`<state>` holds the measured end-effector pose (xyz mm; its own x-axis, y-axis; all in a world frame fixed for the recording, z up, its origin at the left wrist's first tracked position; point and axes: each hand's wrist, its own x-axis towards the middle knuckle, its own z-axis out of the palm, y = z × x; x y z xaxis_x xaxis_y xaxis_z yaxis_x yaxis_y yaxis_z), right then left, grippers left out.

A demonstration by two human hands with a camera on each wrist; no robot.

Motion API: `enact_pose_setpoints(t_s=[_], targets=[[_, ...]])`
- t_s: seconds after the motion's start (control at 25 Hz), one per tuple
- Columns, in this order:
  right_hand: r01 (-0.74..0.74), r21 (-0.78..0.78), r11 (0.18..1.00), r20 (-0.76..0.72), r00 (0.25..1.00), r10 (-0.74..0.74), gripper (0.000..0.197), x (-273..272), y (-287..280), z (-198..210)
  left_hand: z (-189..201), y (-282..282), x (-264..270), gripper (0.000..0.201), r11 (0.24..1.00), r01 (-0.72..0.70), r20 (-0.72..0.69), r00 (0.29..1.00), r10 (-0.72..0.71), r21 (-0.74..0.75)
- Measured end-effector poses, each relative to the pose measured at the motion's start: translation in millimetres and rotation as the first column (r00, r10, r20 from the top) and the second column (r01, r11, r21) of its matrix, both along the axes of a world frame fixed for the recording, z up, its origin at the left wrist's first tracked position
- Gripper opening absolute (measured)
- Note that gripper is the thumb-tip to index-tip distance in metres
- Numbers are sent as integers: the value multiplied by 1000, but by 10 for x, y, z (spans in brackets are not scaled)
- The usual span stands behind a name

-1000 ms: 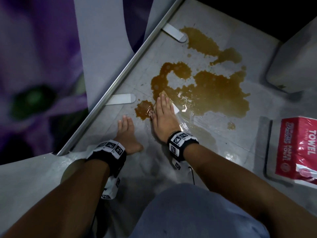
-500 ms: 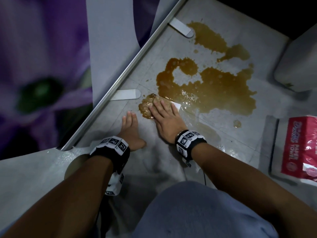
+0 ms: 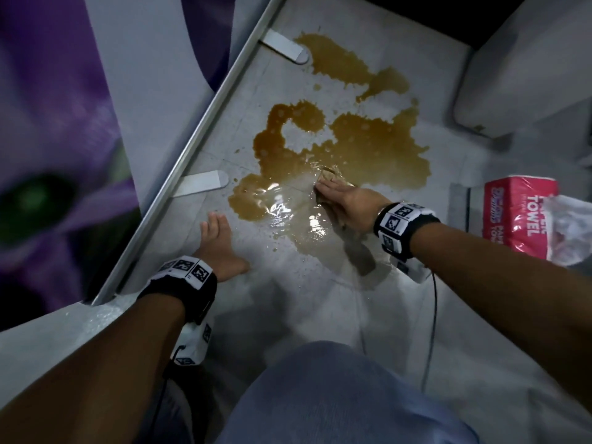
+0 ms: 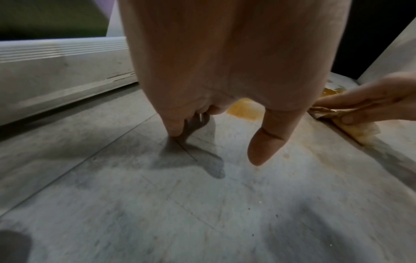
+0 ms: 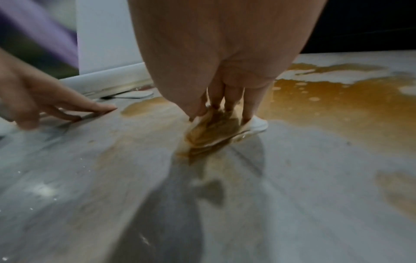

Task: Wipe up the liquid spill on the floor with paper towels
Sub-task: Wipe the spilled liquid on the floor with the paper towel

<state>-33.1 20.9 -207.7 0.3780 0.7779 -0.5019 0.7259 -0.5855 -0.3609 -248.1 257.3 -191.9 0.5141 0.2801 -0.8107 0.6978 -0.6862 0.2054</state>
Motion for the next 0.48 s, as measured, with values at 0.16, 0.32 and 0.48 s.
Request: enact_pose_setpoints(t_s=[0.16,0.32,0.48], targets=[[-140,-148,979,71,986,152,65,238,120,120,18,67,73,120,1000,12,-51,999,-12,-6],[-305,-155,940,169,929,329,66,317,177,131,-19,21,32,123,998,54,-33,998,-53,37],[-267,-19,963,199,943,266,62,342,24,-84,-62,-22,10,128,998,36,-30,999,-34,55]])
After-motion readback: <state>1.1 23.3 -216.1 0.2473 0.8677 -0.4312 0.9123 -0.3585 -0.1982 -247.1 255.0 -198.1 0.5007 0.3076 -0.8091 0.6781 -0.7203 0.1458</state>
